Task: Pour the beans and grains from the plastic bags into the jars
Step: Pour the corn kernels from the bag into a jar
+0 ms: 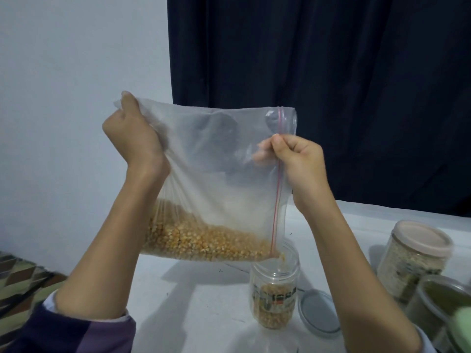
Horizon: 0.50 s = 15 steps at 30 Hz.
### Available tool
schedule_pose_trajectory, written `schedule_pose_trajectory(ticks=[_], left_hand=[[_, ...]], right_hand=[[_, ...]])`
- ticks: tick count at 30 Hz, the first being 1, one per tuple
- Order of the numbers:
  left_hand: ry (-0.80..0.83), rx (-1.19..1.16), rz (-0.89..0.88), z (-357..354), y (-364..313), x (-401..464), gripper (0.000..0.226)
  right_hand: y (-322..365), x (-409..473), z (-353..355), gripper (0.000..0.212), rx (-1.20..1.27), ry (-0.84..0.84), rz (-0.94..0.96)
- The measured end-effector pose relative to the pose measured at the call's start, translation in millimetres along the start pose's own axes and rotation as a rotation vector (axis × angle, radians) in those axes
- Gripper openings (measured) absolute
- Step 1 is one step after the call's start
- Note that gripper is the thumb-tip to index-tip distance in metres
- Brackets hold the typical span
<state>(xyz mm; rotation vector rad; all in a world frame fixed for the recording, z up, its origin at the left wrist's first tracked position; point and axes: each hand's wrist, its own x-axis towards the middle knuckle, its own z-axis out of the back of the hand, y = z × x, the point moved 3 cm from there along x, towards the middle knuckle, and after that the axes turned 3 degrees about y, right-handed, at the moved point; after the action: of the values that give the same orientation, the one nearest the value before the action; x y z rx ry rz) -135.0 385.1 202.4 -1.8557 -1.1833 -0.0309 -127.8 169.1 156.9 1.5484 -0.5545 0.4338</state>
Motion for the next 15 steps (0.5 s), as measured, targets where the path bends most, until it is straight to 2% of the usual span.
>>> schedule_pose_trajectory(ticks=[3,9,12,15], left_hand=[[-0.001,-0.009,0.007,0.2,-1.1,3.3,0.056],[-0.006,-0.002,-0.031,-2.2,-7.1,6.0,0.050],[-0.009,0.017,-0.035,-3.7,-9.4,6.2,0.051],[0.003,-0.011,-0.026,-3.5,-9.8,8.9,0.056]], right_hand=[[1.0,0.8,-0.3,0.028,0.023,-0.034,0.026],[3.4,2.8,-3.9,0.029,0.083,-0.037,0.037],[4.2,4.4,-8.7,0.028,0.058,0.028,0.017],[3.1,5.5,-5.5,0.029,0.070,-0.021,0.013]])
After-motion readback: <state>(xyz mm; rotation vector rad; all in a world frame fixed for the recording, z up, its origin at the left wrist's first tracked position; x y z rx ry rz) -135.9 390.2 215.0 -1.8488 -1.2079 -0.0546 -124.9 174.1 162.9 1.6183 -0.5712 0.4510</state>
